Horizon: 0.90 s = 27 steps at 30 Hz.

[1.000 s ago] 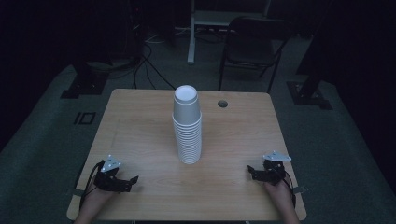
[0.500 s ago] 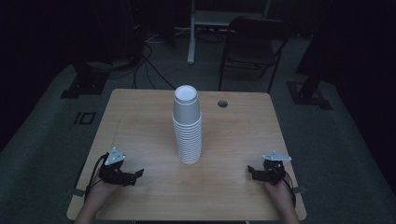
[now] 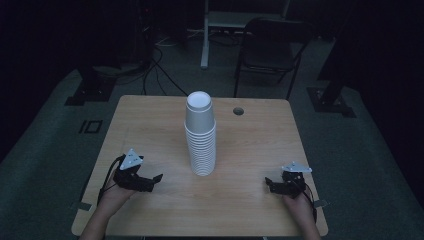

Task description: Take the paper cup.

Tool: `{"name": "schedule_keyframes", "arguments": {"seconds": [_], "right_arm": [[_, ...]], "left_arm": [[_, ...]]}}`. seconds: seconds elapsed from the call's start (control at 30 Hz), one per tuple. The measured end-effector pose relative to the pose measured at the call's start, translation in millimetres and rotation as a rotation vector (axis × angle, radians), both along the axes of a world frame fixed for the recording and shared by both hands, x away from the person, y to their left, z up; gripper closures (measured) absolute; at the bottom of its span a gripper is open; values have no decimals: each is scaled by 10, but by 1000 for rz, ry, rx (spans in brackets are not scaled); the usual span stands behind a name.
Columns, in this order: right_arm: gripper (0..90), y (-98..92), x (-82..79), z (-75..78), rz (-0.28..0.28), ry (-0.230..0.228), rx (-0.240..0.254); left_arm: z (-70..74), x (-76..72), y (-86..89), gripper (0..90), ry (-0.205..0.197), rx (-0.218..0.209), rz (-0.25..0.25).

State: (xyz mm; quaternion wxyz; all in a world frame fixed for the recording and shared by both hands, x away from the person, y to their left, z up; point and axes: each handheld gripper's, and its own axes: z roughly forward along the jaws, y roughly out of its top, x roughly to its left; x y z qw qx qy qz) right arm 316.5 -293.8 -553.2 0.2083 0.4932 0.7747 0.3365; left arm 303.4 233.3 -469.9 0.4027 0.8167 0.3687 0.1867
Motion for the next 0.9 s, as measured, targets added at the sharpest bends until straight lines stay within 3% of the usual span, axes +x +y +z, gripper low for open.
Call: {"name": "schedule_keyframes", "arguments": {"seconds": [0.4, 0.53, 0.67, 0.9], "right_arm": [[118, 1, -1, 1, -1, 2, 0], [118, 1, -1, 1, -1, 2, 0], [118, 1, -1, 1, -1, 2, 0], [118, 1, -1, 1, -1, 2, 0]], "left_arm": [[194, 114, -211, 3, -31, -33, -73], [293, 175, -285, 4, -45, -81, -123], [337, 219, -348, 3, -50, -78, -138], [446, 273, -505, 3, -93, -96, -185]]}}
